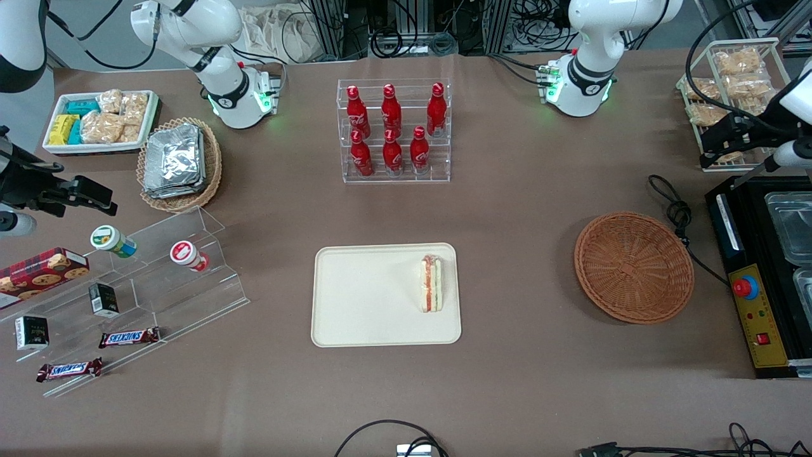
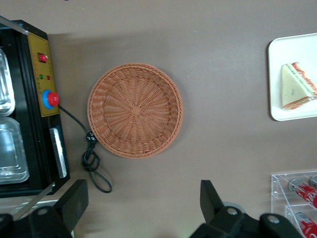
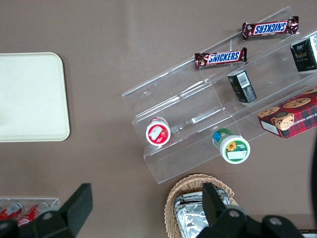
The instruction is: Place sandwich from basket to tray
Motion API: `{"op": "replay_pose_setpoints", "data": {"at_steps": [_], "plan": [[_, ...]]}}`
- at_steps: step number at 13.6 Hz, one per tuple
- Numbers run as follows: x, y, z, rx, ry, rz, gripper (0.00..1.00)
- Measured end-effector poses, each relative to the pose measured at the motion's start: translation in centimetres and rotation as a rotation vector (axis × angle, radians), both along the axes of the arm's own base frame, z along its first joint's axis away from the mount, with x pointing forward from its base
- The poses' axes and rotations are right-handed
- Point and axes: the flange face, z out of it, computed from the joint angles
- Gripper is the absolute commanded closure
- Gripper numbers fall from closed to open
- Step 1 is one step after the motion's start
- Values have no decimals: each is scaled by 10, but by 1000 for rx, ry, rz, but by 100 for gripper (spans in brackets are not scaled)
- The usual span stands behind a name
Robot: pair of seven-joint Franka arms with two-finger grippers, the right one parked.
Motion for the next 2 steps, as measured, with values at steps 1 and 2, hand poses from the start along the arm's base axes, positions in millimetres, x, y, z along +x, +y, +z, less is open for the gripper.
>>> {"op": "replay_pose_setpoints", "data": {"at_steps": [1,2], "plan": [[0,-1,-1,-11,3,6,0],[0,-1,-3,-16,7,13,0]]}}
